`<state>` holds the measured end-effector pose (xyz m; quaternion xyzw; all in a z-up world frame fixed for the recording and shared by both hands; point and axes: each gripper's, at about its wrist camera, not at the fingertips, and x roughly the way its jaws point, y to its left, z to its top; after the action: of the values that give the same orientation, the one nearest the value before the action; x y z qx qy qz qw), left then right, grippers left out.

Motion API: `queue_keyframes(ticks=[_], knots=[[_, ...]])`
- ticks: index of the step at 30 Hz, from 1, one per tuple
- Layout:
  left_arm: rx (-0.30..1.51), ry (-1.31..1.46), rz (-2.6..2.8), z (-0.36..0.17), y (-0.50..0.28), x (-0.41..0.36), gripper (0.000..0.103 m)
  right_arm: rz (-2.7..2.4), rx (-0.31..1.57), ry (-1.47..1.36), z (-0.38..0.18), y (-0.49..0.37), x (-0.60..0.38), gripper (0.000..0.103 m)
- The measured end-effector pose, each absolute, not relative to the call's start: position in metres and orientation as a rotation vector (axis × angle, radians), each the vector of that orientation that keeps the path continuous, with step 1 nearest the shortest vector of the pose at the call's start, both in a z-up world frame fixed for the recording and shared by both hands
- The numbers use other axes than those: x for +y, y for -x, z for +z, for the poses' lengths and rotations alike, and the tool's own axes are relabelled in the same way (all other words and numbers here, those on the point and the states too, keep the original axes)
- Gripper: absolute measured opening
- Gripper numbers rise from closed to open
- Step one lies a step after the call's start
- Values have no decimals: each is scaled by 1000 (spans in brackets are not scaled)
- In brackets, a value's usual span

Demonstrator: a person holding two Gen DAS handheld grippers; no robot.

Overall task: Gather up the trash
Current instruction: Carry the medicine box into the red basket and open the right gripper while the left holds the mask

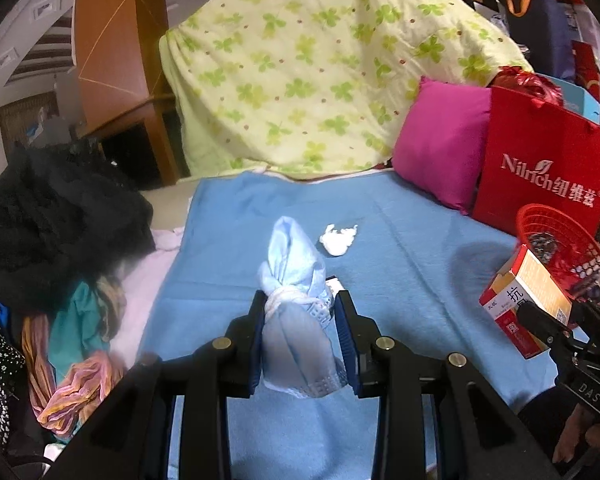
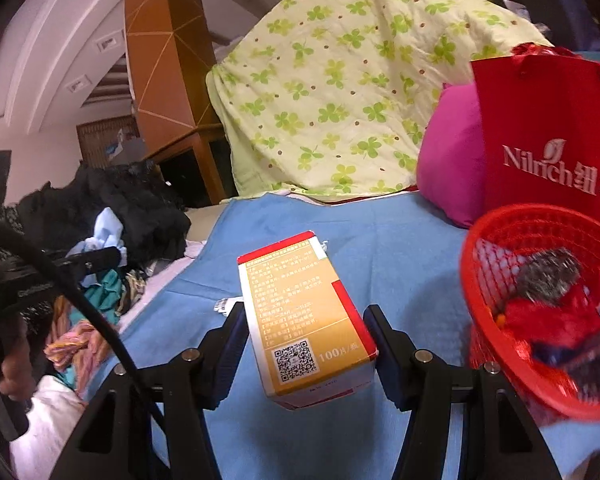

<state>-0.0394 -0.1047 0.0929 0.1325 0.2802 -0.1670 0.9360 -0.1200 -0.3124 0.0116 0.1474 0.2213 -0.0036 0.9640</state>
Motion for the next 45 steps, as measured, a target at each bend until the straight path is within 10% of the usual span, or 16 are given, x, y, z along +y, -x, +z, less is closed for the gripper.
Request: queue_keyframes(ticks=[45], knots=[[524, -349, -372, 110, 107, -121, 37, -47, 268, -182, 100, 225, -284, 62]])
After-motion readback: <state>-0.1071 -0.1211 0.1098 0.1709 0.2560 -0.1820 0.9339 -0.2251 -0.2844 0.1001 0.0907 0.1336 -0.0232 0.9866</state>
